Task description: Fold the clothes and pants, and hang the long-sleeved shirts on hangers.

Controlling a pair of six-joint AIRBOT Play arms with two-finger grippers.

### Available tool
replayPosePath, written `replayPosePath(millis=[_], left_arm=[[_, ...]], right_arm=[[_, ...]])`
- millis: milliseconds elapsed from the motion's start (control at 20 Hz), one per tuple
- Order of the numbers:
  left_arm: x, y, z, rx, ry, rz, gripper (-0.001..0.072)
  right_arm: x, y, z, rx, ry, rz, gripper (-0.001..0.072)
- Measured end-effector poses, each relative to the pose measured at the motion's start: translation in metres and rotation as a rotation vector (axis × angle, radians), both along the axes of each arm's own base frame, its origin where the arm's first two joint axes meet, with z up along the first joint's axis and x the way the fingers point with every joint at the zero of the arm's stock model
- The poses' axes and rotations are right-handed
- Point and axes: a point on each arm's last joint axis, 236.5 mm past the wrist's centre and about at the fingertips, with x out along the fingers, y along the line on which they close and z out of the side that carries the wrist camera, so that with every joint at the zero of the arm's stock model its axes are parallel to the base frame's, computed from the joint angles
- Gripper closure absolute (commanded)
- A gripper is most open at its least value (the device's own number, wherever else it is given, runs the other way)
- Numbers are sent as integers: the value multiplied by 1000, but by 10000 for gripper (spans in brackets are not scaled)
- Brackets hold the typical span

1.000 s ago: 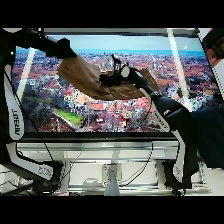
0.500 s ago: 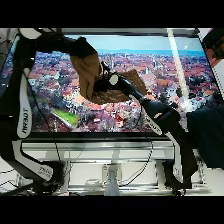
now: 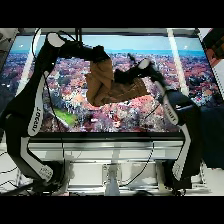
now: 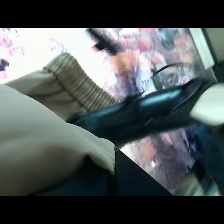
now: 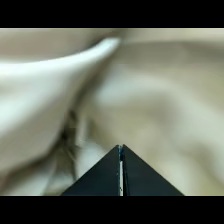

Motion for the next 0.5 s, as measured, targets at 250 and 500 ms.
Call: replayPosePath(millis=[250,500], left_arm=[[8,-41,-31,-14,5,20,691],[6,-112,-82,-41,6,41,690]], right_arm=[[16,-110,57,-7,-55,-91,678],[17,-183,104,-20,-120,-187,677]])
